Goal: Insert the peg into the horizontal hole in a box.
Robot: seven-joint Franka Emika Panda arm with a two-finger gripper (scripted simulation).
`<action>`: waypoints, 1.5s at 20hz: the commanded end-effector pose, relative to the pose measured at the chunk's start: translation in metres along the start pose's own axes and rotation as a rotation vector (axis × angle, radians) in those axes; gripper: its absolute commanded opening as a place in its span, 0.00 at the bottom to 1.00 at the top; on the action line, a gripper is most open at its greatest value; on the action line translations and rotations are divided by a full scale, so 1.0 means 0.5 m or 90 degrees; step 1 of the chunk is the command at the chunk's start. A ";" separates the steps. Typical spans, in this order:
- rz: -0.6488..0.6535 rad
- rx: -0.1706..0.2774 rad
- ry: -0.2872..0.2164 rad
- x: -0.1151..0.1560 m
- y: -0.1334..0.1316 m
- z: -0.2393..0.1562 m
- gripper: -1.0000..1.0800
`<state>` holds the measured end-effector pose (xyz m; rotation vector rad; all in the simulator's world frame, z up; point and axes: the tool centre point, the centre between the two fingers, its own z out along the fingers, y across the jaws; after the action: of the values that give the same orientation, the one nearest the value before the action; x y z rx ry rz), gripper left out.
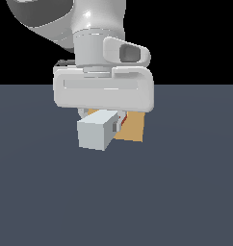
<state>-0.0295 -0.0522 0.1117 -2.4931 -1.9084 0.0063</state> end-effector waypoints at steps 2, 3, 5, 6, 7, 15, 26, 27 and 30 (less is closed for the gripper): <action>-0.015 -0.003 0.001 0.000 0.000 -0.014 0.00; -0.016 -0.003 0.001 0.000 0.000 -0.015 0.00; -0.016 -0.003 0.001 0.000 0.000 -0.015 0.00; -0.015 -0.003 0.001 0.000 0.000 -0.015 0.00; -0.013 -0.003 0.001 0.000 0.001 -0.013 0.00; -0.011 -0.004 0.001 0.000 0.003 -0.015 0.00; -0.011 -0.002 0.001 0.028 0.000 -0.013 0.00; -0.011 -0.002 0.001 0.038 0.000 -0.013 0.00; -0.011 -0.003 0.001 0.079 -0.002 -0.014 0.00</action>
<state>-0.0252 -0.0343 0.1156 -2.4919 -1.9114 0.0126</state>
